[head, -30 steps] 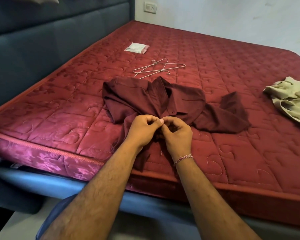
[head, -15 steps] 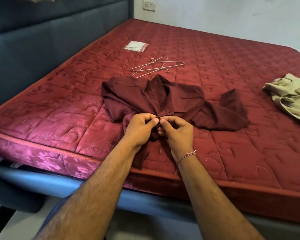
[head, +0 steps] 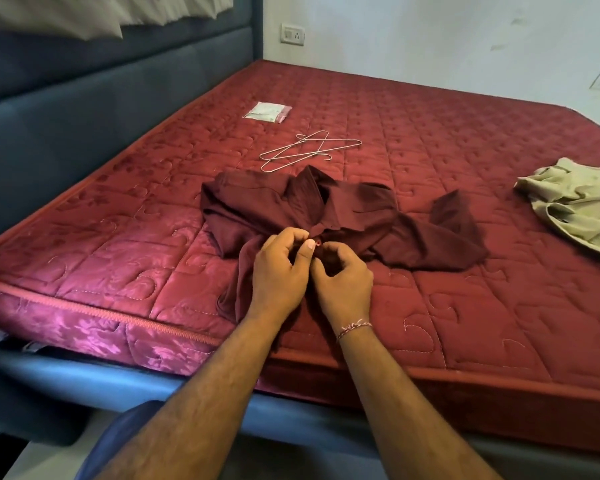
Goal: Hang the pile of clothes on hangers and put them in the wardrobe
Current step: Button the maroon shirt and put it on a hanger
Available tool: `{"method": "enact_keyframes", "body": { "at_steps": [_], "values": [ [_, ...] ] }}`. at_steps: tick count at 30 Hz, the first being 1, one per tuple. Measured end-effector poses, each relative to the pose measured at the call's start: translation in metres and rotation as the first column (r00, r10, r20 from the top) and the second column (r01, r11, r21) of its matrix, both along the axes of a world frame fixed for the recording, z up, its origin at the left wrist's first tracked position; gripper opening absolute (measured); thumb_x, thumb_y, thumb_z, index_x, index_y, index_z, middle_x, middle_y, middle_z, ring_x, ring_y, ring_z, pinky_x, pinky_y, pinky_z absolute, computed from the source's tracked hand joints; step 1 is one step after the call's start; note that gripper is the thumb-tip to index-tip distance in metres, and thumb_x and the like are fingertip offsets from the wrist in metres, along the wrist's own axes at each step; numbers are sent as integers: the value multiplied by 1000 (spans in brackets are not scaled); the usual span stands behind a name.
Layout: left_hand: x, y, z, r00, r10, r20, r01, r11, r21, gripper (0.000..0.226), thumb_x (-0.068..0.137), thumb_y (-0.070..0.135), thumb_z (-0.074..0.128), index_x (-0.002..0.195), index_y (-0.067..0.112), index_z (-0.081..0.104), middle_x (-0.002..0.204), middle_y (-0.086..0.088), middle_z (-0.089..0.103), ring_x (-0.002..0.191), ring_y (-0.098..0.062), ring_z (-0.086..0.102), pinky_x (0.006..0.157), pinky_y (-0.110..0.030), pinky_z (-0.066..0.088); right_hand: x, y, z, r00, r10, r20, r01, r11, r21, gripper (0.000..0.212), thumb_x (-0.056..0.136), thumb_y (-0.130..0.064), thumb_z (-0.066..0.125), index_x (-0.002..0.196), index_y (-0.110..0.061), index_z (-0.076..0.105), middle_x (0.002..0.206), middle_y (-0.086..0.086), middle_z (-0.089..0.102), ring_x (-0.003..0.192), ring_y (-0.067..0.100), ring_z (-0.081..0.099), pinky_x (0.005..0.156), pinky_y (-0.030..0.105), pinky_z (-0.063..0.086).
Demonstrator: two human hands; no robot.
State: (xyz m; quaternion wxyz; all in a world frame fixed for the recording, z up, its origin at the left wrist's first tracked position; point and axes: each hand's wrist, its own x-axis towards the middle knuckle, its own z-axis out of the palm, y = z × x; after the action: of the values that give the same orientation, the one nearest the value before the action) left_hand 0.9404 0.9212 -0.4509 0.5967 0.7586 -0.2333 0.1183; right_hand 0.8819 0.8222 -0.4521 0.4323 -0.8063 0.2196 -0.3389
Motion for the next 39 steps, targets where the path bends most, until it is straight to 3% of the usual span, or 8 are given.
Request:
{"method": "enact_keyframes", "body": {
  "at_steps": [5,10,15,19,26,32,35,39],
  "values": [
    [6,12,9,1000,2,7,-3,996,92,21,94,14,65,113,23,66,108,10,72,99,-8,66,89,-26,51,1,-12,4,992,-19,124,-15,963,269,26,85,0,63,92,-19,78,85,-8,75,79,6,69,81,29,55],
    [13,28,5,983,19,185,-111,857,503,39,86,28,74,124,28,63,127,8,60,120,-19,53,100,-41,45,-8,-46,34,938,-32,345,-302,413,859,32,98,2,45,97,-13,73,89,12,75,80,23,71,78,40,58],
    [31,30,30,951,-21,308,-159,823,546,38,89,50,70,124,39,63,100,17,64,104,-13,57,88,-41,43,-27,-88,76,968,221,122,-252,812,526,18,92,1,65,86,-11,77,76,5,76,67,14,69,64,24,55],
    [33,9,36,895,-242,376,-169,595,786,51,86,58,67,129,33,59,119,7,57,116,-22,51,93,-45,45,-35,-93,101,934,358,-25,-328,881,342,16,90,-14,77,79,-3,74,70,2,69,64,11,61,61,23,50],
    [83,27,92,901,-384,202,300,887,351,12,90,12,71,97,17,80,92,9,77,86,2,67,85,-20,51,-44,-132,141,805,413,-426,-405,907,114,21,90,-15,79,72,-9,72,59,4,64,51,10,55,50,22,45],
    [150,1,206,908,-333,255,116,783,611,22,95,10,71,112,20,80,108,4,79,101,-14,72,92,-21,49,-4,-172,220,913,256,-316,-262,965,27,13,89,-10,79,76,-10,78,71,4,72,66,15,63,67,27,52],
    [138,-16,237,840,7,542,-230,910,344,17,91,18,73,106,26,77,101,4,79,97,-22,73,90,-35,57,15,-166,252,990,25,-138,-49,984,-172,17,79,-25,88,71,-14,78,68,-1,74,64,10,67,63,23,49],
    [81,-8,228,602,50,797,-177,982,72,13,92,7,71,100,13,78,95,0,76,88,-20,69,80,-38,56,-18,-102,263,979,194,55,-191,980,-45,10,88,-16,79,79,-12,80,73,-1,77,63,2,68,57,14,52]
  ]
}}
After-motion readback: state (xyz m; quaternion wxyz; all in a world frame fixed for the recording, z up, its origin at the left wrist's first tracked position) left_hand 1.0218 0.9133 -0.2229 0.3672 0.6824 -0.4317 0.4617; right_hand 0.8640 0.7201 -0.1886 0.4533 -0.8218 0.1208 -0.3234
